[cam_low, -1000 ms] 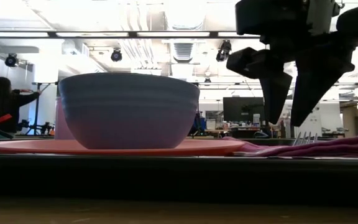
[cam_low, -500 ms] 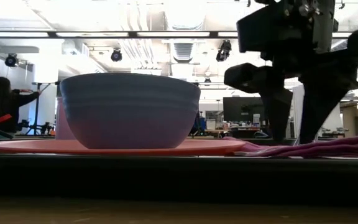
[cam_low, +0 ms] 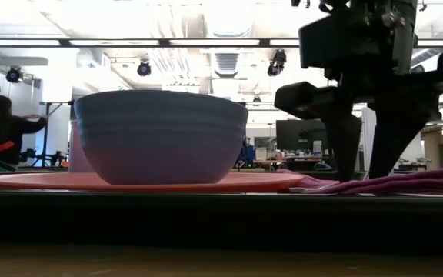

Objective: Set up tray
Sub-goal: Put the silver fork on top of the purple napkin on the black tray, then adjust the black tray, then put the silver knife on top of the purple napkin to the right of the silver fork on the black tray

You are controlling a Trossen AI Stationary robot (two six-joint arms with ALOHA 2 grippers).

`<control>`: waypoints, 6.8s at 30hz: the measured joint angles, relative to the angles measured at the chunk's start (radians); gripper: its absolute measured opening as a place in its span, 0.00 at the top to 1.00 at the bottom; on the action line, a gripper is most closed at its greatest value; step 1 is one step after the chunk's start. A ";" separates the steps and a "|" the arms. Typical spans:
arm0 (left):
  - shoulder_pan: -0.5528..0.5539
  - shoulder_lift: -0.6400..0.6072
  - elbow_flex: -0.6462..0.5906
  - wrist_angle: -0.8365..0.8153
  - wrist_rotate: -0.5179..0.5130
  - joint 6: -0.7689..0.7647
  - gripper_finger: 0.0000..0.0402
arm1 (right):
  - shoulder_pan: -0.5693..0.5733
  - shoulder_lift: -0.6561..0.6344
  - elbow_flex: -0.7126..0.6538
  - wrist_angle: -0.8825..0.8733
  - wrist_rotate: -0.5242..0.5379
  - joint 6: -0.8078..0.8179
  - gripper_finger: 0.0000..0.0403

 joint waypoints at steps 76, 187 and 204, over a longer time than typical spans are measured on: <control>0.001 0.000 0.000 -0.001 -0.003 -0.079 0.51 | -0.093 -0.001 -0.064 0.102 0.064 -1.000 0.97; 1.289 -0.405 0.100 -0.507 0.255 1.010 0.51 | -0.221 -0.210 0.171 -0.428 0.520 0.811 0.75; 1.484 -0.012 0.100 -0.332 0.385 1.296 0.51 | -0.222 -0.210 0.171 -0.430 0.520 0.833 0.74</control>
